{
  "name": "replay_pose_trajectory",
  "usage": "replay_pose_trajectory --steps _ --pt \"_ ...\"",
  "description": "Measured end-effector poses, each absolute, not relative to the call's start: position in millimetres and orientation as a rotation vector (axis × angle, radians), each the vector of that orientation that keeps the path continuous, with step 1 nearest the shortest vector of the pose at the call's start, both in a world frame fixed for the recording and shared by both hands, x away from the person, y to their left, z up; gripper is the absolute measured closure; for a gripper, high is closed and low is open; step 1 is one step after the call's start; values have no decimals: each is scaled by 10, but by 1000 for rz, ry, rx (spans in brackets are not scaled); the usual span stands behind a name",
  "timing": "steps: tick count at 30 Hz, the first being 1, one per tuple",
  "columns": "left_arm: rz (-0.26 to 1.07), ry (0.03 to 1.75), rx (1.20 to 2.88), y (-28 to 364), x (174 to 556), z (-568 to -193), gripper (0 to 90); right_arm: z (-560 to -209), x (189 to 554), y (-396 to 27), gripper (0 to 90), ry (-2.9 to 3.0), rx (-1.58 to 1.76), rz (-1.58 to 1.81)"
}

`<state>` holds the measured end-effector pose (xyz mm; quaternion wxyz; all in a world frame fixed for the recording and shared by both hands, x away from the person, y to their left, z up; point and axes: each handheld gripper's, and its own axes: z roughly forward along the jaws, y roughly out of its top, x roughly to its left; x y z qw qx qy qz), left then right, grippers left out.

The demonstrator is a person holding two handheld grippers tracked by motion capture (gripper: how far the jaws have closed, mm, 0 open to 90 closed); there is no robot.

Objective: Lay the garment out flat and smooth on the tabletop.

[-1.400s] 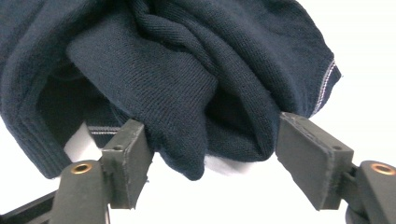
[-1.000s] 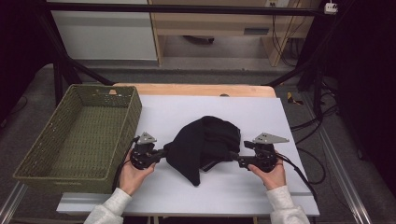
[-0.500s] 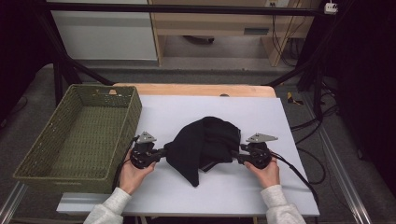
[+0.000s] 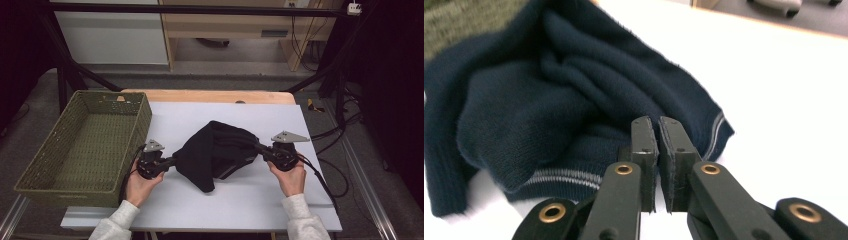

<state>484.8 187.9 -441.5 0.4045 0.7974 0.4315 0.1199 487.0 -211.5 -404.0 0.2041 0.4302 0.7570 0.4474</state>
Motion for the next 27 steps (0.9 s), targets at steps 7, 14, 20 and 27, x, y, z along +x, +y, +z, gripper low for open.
replay_pose_trajectory --steps 7,14,20,27 --pt "317 1117 2027 1890 4867 -4445 869 -3883 5054 -1981 873 2056 1192 1253" --pt "322 1132 2027 1882 4897 -4500 818 -4002 5267 -1876 858 2047 1224 1189" --pt "380 1114 1940 1862 4852 -4413 510 -4118 5327 -1884 599 2065 1231 1164" --pt "370 1066 1860 1807 4788 -4270 217 -4069 5107 -2061 289 2020 1235 1209"
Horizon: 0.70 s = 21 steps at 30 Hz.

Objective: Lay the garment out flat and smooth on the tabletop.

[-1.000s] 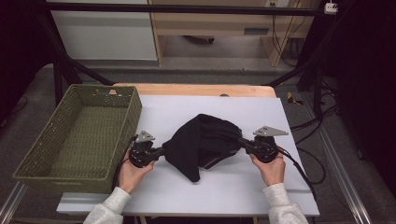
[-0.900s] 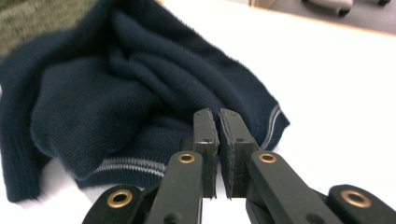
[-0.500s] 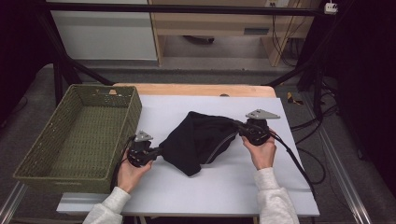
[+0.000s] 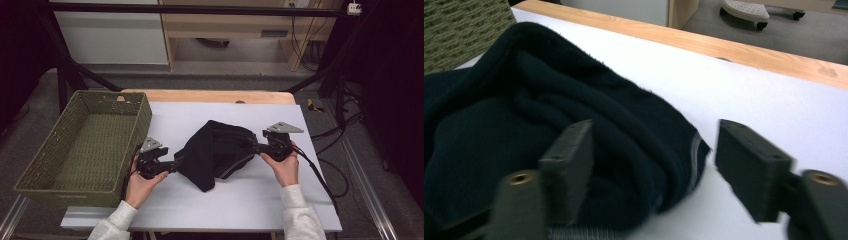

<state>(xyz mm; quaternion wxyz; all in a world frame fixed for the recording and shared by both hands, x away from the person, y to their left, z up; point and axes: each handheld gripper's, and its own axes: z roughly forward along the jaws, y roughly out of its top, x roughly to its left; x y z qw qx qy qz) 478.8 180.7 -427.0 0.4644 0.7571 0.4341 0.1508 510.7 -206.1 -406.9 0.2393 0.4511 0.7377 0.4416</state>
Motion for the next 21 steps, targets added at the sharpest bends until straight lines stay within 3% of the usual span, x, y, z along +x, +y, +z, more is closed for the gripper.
replay_pose_trajectory --steps 4,9,17,21 --pt "366 1008 1883 1659 4708 -4212 99 -4098 4939 -2178 255 2038 1248 1236" --pt "313 937 1971 1369 4612 -4278 45 -4253 4775 -2216 222 2101 1263 1233" --pt "281 885 2066 1092 4517 -4415 45 -4430 4730 -2156 203 2139 1290 1253" --pt "310 881 2099 1039 4526 -4498 118 -4478 4785 -2093 208 2136 1320 1311"
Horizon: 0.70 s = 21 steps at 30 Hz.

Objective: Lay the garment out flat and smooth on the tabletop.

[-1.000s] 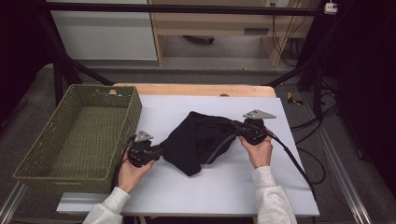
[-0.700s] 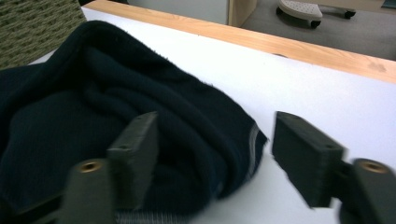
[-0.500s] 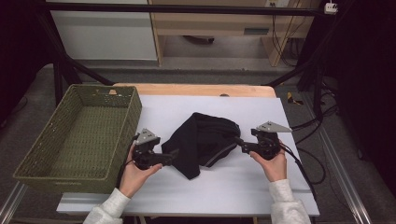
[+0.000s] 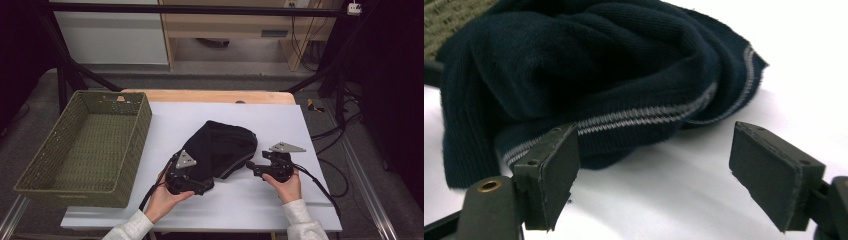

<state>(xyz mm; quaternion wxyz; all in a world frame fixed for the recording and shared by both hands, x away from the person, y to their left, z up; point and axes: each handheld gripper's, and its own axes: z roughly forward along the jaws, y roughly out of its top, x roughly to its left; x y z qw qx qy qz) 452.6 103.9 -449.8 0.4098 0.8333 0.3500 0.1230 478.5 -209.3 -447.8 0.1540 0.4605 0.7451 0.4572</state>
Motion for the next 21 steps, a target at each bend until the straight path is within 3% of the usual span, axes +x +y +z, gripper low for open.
replay_pose_trajectory --steps 6,12,14,16,21 --pt "284 905 2167 991 4597 -4640 325 -4553 4864 -1976 209 2166 1317 1297" --pt "284 921 2227 1014 4637 -4670 692 -4605 4914 -1929 287 2151 1340 1329" --pt "252 928 2227 1039 4649 -4663 796 -4619 4929 -1924 359 2159 1342 1324" --pt "227 938 2226 1060 4656 -4654 846 -4630 4931 -1923 495 2165 1342 1300" --pt "215 930 2234 1089 4642 -4604 879 -4610 4916 -1940 775 2167 1331 1290"
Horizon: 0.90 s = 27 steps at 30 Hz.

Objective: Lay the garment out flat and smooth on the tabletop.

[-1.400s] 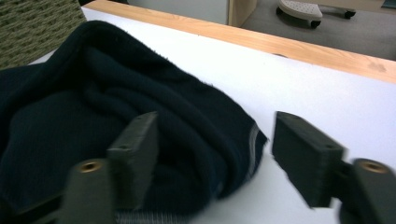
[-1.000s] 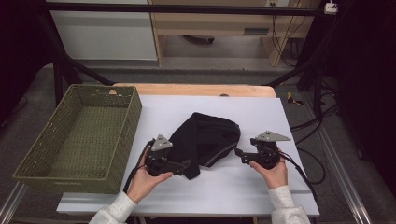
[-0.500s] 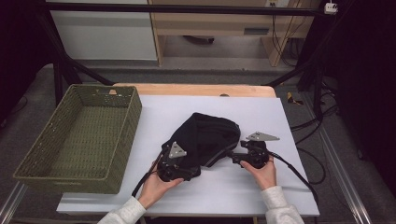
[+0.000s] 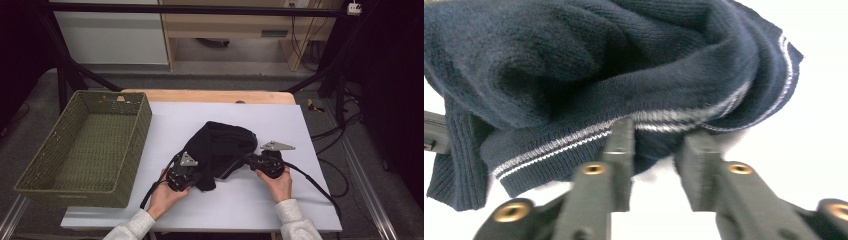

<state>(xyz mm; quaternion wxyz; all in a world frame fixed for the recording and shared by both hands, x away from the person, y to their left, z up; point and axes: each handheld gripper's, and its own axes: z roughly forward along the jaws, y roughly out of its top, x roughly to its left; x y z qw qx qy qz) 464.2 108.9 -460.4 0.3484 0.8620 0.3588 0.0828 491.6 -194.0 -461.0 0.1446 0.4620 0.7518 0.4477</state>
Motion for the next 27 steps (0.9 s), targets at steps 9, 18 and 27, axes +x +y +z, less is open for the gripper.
replay_pose_trajectory --steps 9,18,27 --pt "260 938 2107 1396 4622 -4213 887 -4433 4848 -2014 852 2145 1284 1327" --pt "335 969 1933 1753 4619 -3790 889 -4177 4767 -2030 860 2113 1193 1329" --pt "418 1039 1903 1828 4653 -3664 889 -4013 4801 -2011 862 2085 1153 1350"
